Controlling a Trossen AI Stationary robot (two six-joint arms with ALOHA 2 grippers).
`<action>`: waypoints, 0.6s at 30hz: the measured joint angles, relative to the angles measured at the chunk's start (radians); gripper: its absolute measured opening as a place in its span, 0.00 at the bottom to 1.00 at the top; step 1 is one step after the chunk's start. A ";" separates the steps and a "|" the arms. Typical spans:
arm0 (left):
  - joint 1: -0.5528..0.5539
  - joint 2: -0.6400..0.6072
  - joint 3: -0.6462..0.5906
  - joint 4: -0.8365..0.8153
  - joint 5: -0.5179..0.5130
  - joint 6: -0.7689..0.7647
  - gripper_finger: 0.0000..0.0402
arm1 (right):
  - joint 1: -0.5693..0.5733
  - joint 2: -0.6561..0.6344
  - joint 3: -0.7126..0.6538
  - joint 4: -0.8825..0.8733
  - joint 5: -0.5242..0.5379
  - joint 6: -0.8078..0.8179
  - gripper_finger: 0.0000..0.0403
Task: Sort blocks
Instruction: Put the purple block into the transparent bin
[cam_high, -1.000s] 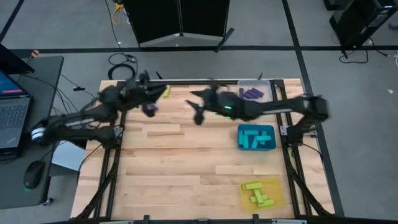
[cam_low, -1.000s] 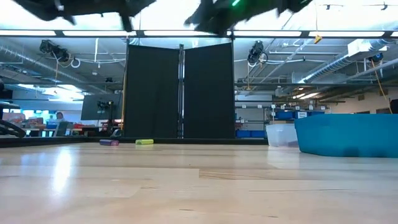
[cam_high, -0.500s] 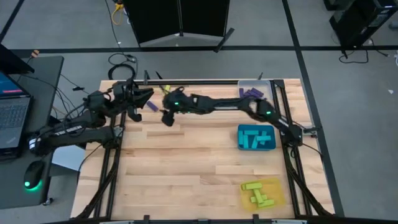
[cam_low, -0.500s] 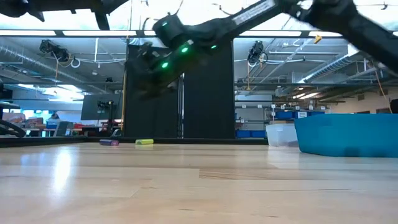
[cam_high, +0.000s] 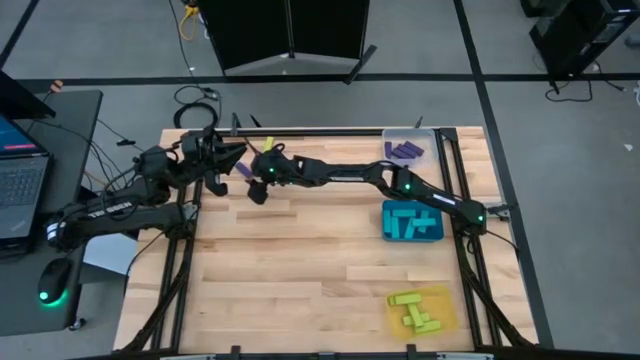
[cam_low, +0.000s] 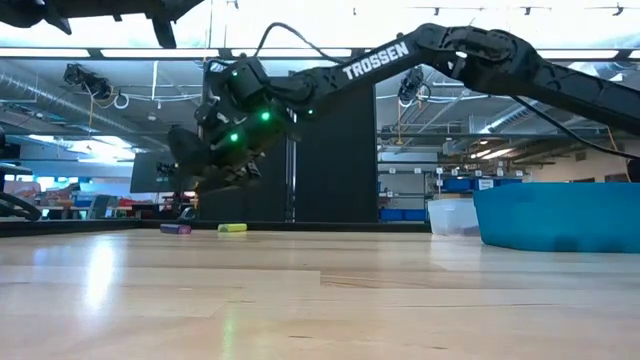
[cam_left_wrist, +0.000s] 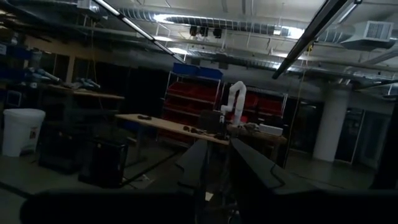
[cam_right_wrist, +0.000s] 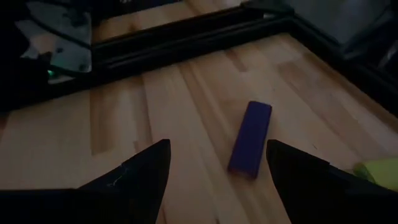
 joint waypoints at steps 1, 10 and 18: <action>0.000 0.000 0.000 0.002 0.000 0.000 0.18 | -0.001 0.002 0.000 0.010 0.000 0.006 0.69; 0.001 0.003 0.001 -0.062 -0.031 0.014 0.18 | -0.014 0.021 -0.001 0.060 -0.020 0.062 0.68; 0.002 0.046 0.000 -0.254 -0.198 -0.003 0.21 | -0.011 -0.044 0.002 0.138 -0.032 0.025 0.67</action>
